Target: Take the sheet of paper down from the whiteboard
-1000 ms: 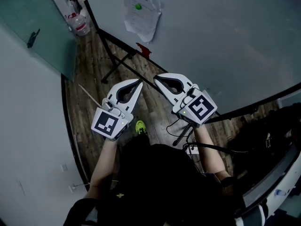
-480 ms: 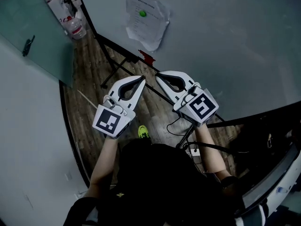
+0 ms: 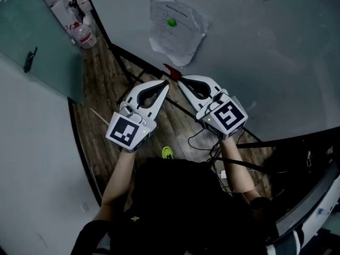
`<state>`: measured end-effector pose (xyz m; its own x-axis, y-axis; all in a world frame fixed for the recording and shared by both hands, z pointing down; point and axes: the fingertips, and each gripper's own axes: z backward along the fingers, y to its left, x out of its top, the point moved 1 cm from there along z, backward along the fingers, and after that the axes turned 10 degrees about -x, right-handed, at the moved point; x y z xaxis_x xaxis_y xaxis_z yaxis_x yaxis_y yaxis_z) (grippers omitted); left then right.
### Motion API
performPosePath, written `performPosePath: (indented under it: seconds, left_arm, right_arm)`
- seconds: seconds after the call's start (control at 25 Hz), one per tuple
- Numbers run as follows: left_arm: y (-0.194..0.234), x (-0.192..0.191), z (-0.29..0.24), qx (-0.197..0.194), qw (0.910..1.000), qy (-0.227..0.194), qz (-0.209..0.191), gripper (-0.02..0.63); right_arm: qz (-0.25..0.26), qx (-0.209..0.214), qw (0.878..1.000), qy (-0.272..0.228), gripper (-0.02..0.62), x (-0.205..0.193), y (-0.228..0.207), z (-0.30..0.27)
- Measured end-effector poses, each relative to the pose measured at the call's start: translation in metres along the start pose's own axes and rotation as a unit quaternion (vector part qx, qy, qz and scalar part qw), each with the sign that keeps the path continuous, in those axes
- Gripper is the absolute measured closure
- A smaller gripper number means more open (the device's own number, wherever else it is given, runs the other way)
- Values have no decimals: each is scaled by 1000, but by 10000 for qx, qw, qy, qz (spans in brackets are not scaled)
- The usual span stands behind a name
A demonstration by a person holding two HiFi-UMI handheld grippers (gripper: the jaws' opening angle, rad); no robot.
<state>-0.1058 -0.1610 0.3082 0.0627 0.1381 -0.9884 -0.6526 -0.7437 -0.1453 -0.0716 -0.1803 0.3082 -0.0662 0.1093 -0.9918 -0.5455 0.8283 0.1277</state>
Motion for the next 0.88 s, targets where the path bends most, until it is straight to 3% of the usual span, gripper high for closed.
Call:
performPosePath:
  seconds: [0.56, 0.88]
  left_arm:
    - [43, 4, -8, -113, 9997, -118, -176, 580]
    - [58, 10, -18, -150, 9993, -59, -334, 557]
  right_arm:
    - [771, -551, 9952, 258, 560, 19, -26, -36]
    - [924, -706, 9930, 216, 555, 27, -36, -48]
